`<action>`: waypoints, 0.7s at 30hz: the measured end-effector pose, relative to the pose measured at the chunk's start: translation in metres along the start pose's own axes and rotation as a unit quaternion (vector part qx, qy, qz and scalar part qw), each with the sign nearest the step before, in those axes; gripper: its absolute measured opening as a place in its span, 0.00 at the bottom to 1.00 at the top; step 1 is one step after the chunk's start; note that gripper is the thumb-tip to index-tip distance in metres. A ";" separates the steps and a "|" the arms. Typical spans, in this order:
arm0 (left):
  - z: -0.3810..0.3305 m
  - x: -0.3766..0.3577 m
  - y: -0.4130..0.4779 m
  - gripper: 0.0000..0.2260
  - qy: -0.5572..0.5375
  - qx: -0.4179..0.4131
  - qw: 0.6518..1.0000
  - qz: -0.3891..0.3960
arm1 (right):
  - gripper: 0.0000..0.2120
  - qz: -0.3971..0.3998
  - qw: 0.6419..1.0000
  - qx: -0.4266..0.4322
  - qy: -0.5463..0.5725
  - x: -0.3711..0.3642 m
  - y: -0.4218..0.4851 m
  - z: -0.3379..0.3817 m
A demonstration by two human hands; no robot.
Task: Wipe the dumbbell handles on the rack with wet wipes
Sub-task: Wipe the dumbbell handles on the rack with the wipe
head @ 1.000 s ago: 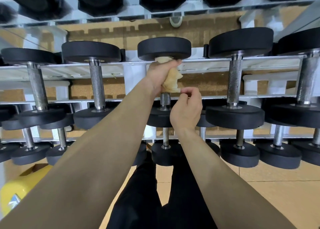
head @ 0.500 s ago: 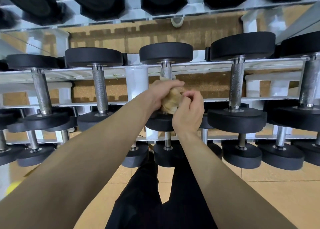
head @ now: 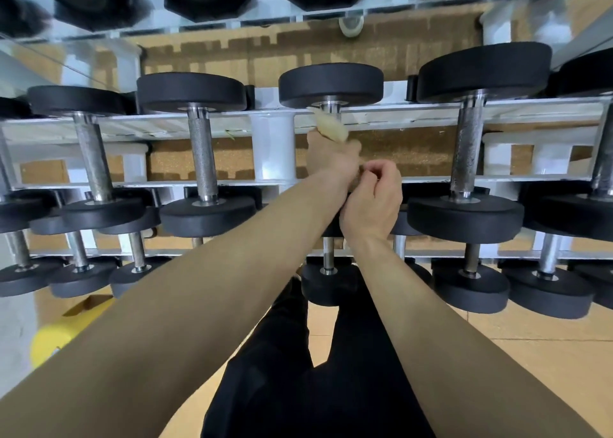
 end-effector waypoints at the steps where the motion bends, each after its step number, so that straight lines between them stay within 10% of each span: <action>1: 0.007 -0.002 -0.001 0.19 0.017 0.003 1.000 0.013 | 0.08 -0.003 1.000 0.001 0.002 0.000 0.000 0.000; 5: 0.017 -0.002 0.001 0.05 0.048 0.063 0.992 0.103 | 0.08 0.002 1.000 0.005 0.004 0.000 -0.001 0.001; 13: 0.005 -0.008 0.022 0.18 -0.061 0.095 0.936 0.333 | 0.07 0.012 1.000 0.004 -0.006 -0.003 0.001 0.000; 21: -0.027 -0.001 0.029 0.08 -0.101 0.042 0.987 0.116 | 0.09 0.007 1.000 0.016 -0.016 -0.003 0.001 0.000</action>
Point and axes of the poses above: each hand's wrist, its own y-axis towards the middle knuckle, its own x-axis out of the back of the hand, z = x × y, the point moved 7 cm from there along y, towards the middle knuckle, and after that the axes turned 3 degrees about y, right-handed, at the moved point
